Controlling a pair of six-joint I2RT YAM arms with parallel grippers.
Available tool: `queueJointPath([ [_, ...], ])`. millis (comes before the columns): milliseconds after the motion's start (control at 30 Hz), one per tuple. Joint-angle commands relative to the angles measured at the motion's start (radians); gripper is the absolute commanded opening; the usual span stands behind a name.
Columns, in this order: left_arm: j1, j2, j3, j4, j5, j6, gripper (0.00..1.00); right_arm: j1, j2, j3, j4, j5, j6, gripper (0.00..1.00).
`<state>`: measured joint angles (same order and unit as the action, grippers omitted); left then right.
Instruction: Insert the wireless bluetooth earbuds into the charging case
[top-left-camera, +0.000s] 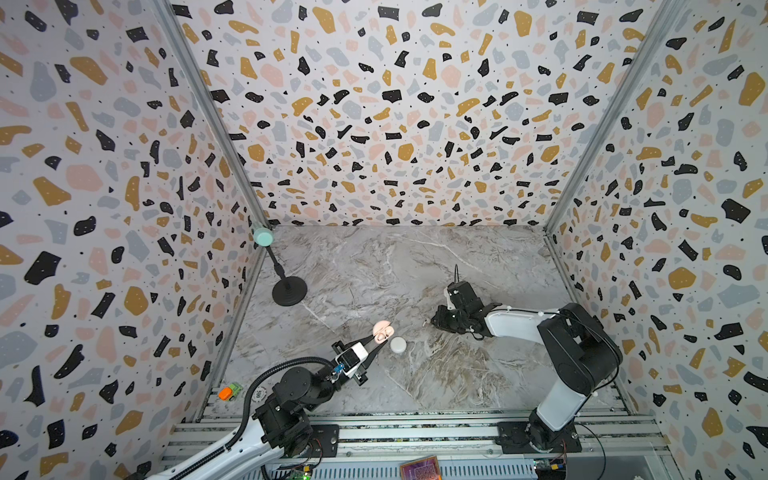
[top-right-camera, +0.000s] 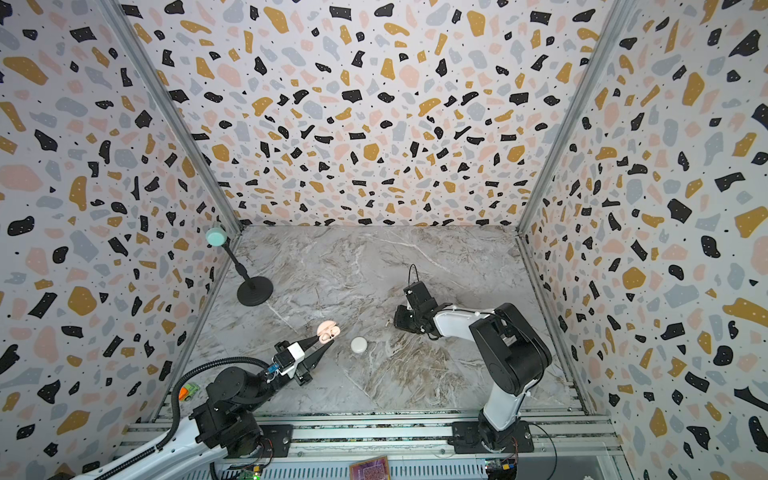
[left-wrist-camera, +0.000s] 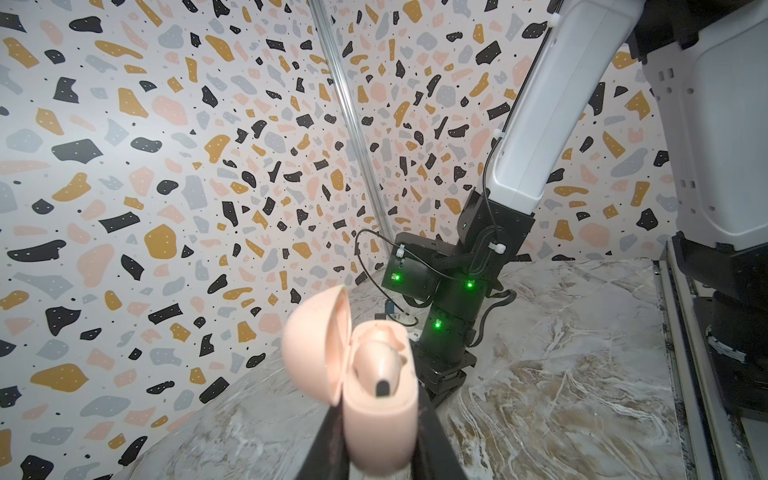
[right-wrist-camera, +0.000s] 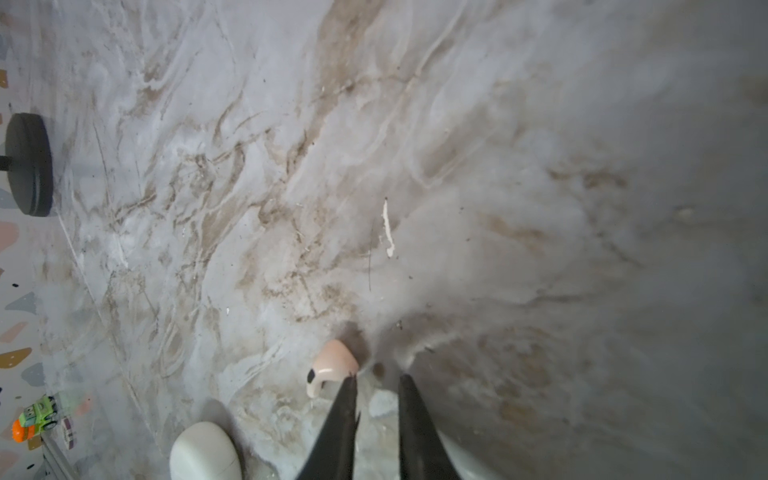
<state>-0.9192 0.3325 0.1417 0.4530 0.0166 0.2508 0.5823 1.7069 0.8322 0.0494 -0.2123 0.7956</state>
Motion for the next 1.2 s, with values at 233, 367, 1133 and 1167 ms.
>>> queueJointPath([
  [233, 0.005, -0.006, -0.005, 0.058, -0.001, 0.002, 0.0, 0.021, -0.129, 0.024, -0.145, 0.072, 0.059, 0.61],
  [367, 0.005, -0.009, -0.004, 0.059, 0.003, 0.001, 0.0, 0.05, -0.125, 0.092, -0.268, 0.135, 0.128, 0.67],
  [1133, 0.001, -0.052, -0.005, 0.052, 0.018, -0.012, 0.0, 0.14, 0.177, 0.502, -0.697, 0.246, 0.261, 0.68],
  [1167, 0.001, -0.053, -0.005, 0.052, 0.017, -0.011, 0.0, 0.14, 0.184, 0.508, -0.697, 0.243, 0.263, 0.68],
])
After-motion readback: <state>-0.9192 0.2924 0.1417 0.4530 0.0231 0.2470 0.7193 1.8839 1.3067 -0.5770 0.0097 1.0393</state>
